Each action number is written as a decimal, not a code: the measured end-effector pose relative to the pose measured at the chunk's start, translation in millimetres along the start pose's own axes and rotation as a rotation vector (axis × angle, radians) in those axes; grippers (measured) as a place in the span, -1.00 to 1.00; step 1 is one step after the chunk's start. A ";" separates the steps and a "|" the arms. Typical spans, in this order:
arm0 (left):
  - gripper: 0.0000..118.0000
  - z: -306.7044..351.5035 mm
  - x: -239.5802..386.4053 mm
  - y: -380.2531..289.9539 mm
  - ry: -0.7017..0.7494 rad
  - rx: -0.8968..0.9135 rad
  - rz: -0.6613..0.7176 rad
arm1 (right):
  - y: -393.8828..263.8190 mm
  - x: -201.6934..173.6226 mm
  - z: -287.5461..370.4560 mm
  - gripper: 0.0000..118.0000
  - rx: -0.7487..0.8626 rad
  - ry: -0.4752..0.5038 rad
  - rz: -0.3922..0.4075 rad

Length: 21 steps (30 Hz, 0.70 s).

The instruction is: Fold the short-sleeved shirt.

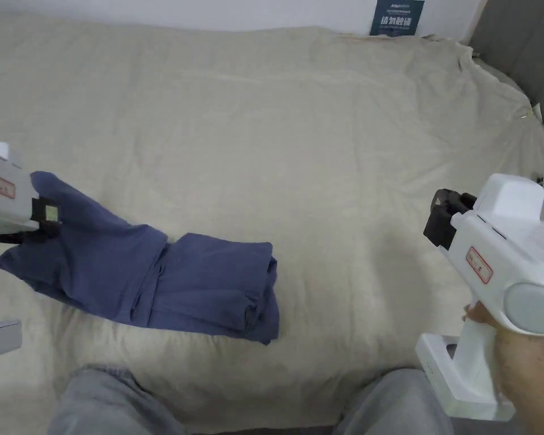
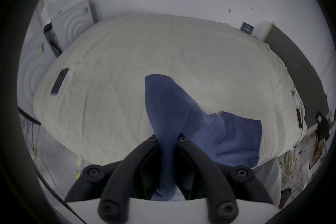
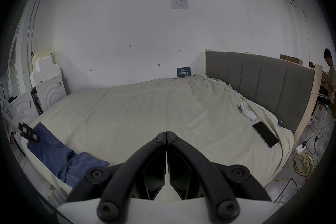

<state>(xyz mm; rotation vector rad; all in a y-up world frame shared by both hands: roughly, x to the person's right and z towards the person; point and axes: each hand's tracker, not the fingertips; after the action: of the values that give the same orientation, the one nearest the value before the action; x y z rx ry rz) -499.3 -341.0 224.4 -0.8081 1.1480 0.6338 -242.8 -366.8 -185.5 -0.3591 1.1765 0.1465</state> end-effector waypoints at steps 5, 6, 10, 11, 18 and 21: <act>-0.85 13.6 51.7 1.6 -0.128 0.015 -0.068 | -0.2 7.3 5.6 -1.00 0.012 -0.006 -0.007; -0.85 15.5 63.1 0.7 -0.160 0.019 -0.090 | -0.3 9.0 7.2 -1.00 0.016 -0.011 -0.010; -0.85 14.2 103.4 -4.5 -0.290 -0.014 -0.094 | -2.0 15.4 13.0 -1.00 0.019 -0.025 -0.030; -0.85 11.5 113.9 -5.6 -0.320 -0.025 -0.094 | -2.9 17.5 14.6 -1.00 0.020 -0.030 -0.036; -0.85 -29.9 193.7 -27.4 -0.324 -0.090 -0.151 | -9.5 27.7 24.1 -1.00 0.014 -0.055 -0.048; -0.85 -56.0 224.4 -39.2 -0.294 -0.148 -0.203 | -11.0 32.5 27.5 -1.00 0.014 -0.069 -0.059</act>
<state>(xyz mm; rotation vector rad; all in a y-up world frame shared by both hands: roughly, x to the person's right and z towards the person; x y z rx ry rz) -431.6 -402.2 8.3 -0.9103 0.7476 0.6480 -203.1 -369.9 -204.0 -0.3731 1.0974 0.0988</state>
